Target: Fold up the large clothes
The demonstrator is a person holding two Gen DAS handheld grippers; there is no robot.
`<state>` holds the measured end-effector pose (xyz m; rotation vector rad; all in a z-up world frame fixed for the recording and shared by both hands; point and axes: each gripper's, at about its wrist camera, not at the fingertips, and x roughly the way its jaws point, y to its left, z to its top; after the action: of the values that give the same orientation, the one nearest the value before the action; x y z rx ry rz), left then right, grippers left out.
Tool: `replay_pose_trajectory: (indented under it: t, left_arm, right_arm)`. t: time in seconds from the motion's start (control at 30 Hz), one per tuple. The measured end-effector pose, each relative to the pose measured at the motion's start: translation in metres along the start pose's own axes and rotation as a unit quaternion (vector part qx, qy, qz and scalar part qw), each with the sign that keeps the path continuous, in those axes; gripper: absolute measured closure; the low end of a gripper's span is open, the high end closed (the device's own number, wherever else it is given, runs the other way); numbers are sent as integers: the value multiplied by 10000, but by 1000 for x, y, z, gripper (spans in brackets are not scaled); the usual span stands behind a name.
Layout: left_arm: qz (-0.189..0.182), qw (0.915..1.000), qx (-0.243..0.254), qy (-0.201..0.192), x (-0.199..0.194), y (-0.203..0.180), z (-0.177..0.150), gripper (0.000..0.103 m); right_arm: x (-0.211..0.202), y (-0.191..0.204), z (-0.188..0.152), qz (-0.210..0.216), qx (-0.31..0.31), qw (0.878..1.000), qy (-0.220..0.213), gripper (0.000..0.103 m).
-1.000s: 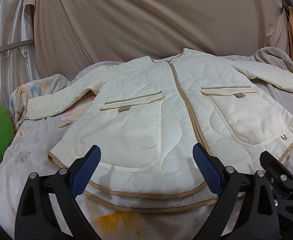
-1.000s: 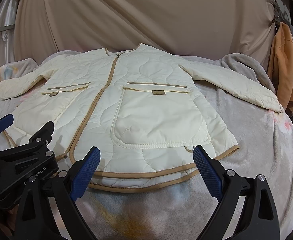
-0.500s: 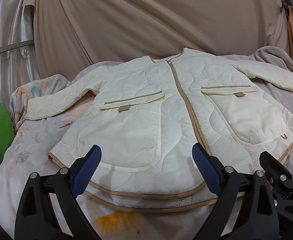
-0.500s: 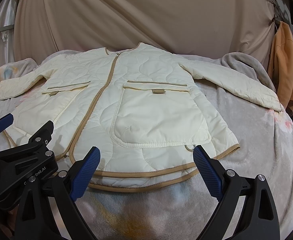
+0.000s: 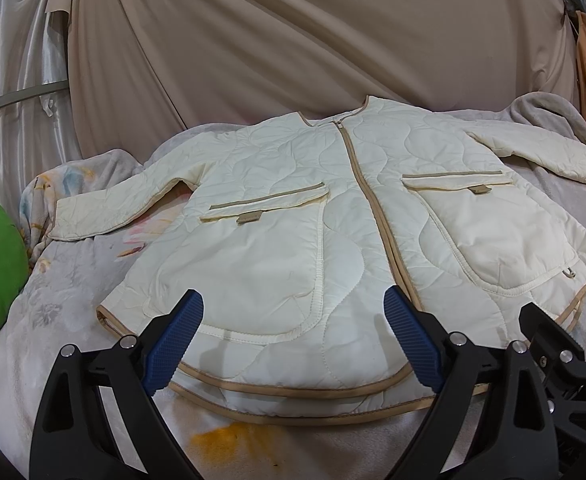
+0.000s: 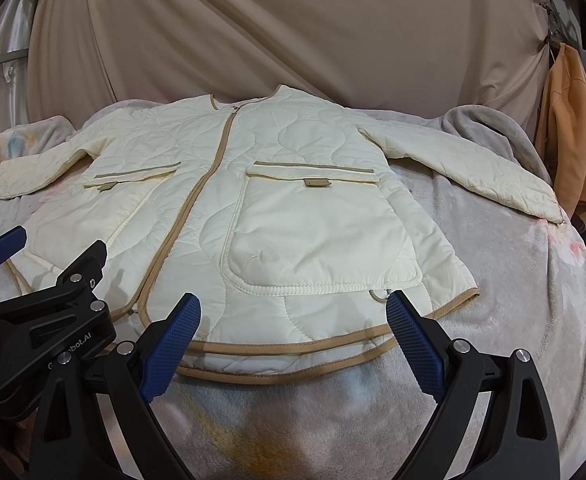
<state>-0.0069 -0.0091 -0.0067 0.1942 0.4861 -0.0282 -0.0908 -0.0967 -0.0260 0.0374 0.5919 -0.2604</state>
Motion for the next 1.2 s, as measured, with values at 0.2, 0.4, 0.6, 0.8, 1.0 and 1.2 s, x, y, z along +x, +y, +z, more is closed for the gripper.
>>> replay_pose_trajectory:
  t: [0.2, 0.4, 0.6, 0.8, 1.0, 1.2]
  left_arm:
    - [3, 10000, 1, -1, 0, 0, 0, 14]
    - [1, 10000, 3, 0, 0, 1, 0, 14]
    - [22, 10000, 15, 5, -1, 5, 1, 14]
    - [-68, 9999, -17, 101, -5, 11, 3, 18]
    - [-94, 9999, 0, 110, -10, 10, 3, 18]
    - [-92, 9999, 3, 118, -14, 7, 3, 18]
  right_arm:
    - [0, 0, 0, 1, -2, 10000, -2, 11]
    - [0, 0, 0, 0, -3, 10000, -3, 11]
    - [-1, 0, 1, 0, -5, 10000, -3, 11]
    - [-8, -2, 2, -20, 22, 10000, -31, 11]
    - [-15, -7, 0, -3, 122, 9999, -35, 11]
    - [-21, -10, -1, -7, 158, 9999, -60, 11]
